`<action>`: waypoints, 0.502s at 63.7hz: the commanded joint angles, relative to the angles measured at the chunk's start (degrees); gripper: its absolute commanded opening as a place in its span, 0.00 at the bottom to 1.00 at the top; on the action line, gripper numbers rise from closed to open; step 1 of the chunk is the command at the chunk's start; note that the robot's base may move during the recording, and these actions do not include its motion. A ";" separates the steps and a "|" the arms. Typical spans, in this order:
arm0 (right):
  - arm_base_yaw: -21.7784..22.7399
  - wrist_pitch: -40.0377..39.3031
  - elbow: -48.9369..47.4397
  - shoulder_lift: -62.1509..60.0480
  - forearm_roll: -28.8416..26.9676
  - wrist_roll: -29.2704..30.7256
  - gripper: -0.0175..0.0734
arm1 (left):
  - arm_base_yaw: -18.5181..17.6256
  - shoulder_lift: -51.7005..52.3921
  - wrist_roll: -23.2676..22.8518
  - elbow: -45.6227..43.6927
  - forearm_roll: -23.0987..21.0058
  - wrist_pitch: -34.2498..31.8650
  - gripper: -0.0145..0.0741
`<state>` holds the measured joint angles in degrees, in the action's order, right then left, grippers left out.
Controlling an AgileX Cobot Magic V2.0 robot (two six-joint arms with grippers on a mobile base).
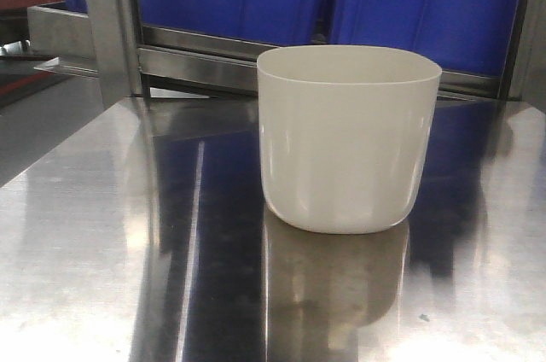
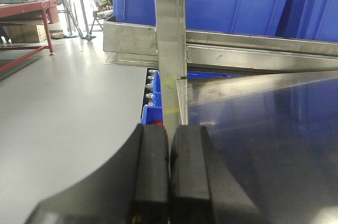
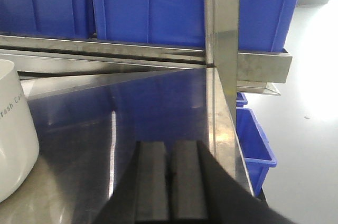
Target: Move white bin to right shelf second layer
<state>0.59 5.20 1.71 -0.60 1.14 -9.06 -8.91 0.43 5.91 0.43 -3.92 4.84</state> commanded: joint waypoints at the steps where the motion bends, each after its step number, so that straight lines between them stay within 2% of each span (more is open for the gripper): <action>1: 0.24 -4.88 -0.93 -1.10 0.59 0.14 0.25 | -0.31 0.80 -0.20 2.11 -0.31 -4.84 0.26; 32: 0.24 -4.88 -0.93 -1.10 0.59 0.14 0.25 | -0.31 0.80 -0.20 2.11 -0.31 -4.84 0.26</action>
<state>0.59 5.20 1.71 -0.60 1.14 -9.06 -8.91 0.43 5.91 0.43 -3.92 4.84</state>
